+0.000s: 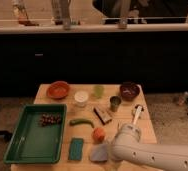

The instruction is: Wipe tray with towel

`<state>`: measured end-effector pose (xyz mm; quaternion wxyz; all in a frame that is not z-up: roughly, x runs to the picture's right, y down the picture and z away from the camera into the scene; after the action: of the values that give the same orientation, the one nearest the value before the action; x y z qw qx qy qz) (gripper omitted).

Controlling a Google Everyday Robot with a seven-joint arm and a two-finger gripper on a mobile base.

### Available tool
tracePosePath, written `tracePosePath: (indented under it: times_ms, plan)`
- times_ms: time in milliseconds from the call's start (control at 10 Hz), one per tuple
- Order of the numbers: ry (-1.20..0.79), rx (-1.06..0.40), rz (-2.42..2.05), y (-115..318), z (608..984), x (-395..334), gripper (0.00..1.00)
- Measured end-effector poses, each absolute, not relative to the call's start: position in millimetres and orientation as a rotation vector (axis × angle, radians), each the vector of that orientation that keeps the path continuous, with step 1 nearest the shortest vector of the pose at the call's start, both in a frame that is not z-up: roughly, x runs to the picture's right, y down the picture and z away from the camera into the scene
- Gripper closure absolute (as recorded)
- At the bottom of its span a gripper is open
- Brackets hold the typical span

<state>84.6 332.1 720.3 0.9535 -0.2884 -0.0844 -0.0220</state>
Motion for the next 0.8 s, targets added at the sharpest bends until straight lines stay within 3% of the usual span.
tracePosePath:
  times_ms: [800]
  plan:
    - [-0.161,-0.617,-0.096,340.9,730.5,72.3,0.2]
